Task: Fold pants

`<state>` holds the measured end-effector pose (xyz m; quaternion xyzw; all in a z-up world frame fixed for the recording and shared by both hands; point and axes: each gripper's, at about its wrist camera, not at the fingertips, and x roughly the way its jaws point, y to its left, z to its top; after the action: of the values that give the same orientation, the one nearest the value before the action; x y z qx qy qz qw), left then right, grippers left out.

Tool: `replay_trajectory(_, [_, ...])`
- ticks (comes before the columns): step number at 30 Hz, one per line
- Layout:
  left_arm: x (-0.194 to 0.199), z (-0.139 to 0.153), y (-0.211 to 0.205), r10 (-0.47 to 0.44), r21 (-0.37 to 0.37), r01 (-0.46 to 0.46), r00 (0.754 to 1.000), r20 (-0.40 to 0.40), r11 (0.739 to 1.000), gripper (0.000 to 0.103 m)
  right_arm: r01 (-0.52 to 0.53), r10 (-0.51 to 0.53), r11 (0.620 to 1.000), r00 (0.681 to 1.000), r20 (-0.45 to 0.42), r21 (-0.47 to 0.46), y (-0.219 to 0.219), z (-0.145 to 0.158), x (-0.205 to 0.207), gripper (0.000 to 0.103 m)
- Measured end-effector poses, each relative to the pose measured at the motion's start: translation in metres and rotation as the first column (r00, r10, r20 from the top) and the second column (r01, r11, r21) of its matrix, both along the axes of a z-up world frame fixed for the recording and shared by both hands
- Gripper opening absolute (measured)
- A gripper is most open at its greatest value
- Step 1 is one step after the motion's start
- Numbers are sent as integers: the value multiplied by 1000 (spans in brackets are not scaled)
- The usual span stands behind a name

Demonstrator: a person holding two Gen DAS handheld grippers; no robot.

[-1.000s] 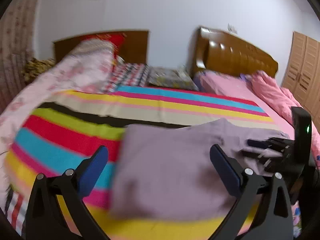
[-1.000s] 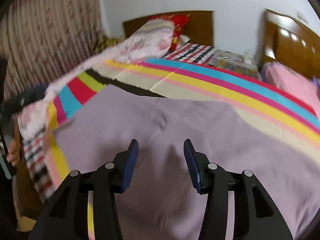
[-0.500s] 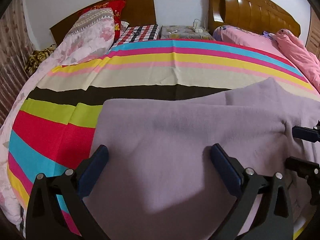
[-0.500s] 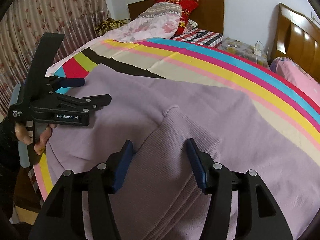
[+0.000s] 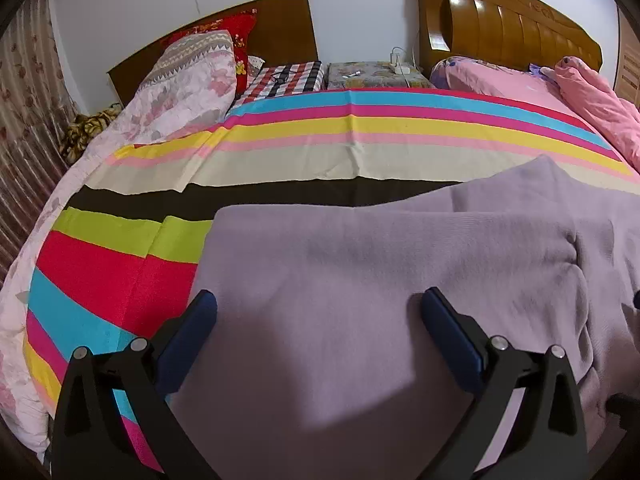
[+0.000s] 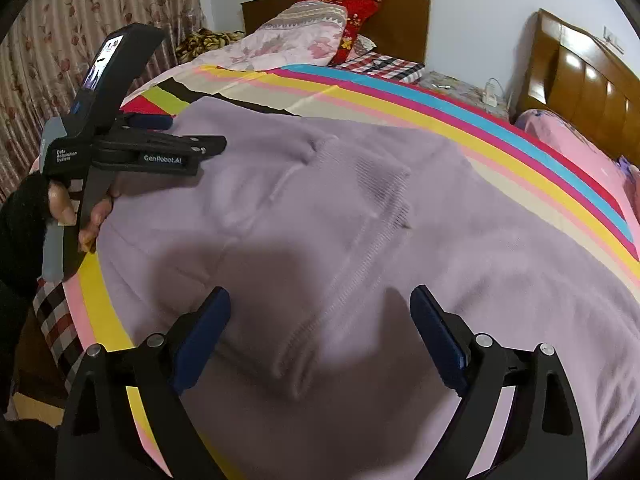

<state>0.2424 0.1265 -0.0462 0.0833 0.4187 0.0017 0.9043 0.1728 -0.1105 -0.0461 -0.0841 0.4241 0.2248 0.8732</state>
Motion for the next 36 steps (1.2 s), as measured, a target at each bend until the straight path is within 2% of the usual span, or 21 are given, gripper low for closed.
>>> replay_trajectory(4, [-20, 13, -11, 33, 80, -41, 995, 91, 996, 101, 45, -45, 999, 999, 15, 20, -24, 6, -19, 88])
replay_trajectory(9, [-68, 37, -41, -16, -34, 23, 984, 177, 999, 101, 144, -150, 987, 985, 85, 68, -76, 23, -40, 88])
replay_trajectory(11, [-80, 34, -57, -58, -57, 68, 986, 155, 996, 101, 182, -187, 981, 979, 83, 65, -91, 22, -40, 88])
replay_trajectory(13, [-91, 25, -74, -108, -42, 114, 987, 123, 993, 101, 222, -226, 973, 972, 72, 58, -105, 16, -40, 88])
replay_trajectory(15, [-99, 10, -94, -153, 17, 152, 986, 73, 988, 101, 254, -255, 967, 966, 38, 27, -113, 2, -38, 88])
replay_trajectory(16, [-101, 4, -99, -150, 48, 147, 986, 70, 988, 102, 265, -265, 964, 964, 20, 3, -115, -6, -36, 88])
replay_trajectory(17, [-106, 2, -100, -141, 65, 135, 985, 101, 989, 102, 271, -271, 963, 963, 2, -13, -116, -13, -34, 89])
replay_trajectory(19, [-105, -1, -94, -124, 19, 123, 989, 83, 992, 102, 277, -277, 960, 961, 12, 44, -121, -18, -36, 89])
replay_trajectory(22, [-100, -5, -82, -108, -54, 111, 993, 48, 992, 102, 270, -271, 962, 962, 15, 38, -120, -19, -35, 89])
replay_trajectory(25, [-101, -6, -81, -109, -35, 111, 993, 53, 993, 102, 266, -267, 963, 964, 18, 41, -124, -20, -40, 89])
replay_trajectory(27, [-100, -7, -81, -109, -30, 111, 992, 58, 993, 102, 262, -261, 964, 965, -16, 39, -128, -17, -39, 89])
replay_trajectory(29, [-101, -7, -81, -110, -29, 112, 992, 62, 993, 102, 271, -271, 962, 962, -40, 12, -125, -5, -30, 89])
replay_trajectory(30, [-101, -7, -82, -111, -27, 113, 992, 65, 993, 102, 274, -274, 962, 962, -11, 10, -124, 4, -26, 89])
replay_trajectory(32, [-103, -8, -84, -112, -19, 114, 991, 73, 993, 102, 247, -248, 968, 968, 32, 42, -119, 24, -12, 89])
replay_trajectory(33, [-104, -8, -84, -112, -12, 113, 991, 78, 993, 102, 203, -208, 975, 977, 40, 91, -112, 34, 4, 89])
replay_trajectory(35, [-105, -8, -86, -113, 0, 114, 990, 84, 994, 102, 148, -152, 979, 988, 18, 138, -104, 34, 37, 90])
replay_trajectory(36, [-105, -7, -85, -114, -2, 115, 990, 79, 993, 102, 171, -169, 979, 985, -30, 111, -102, 24, 63, 90])
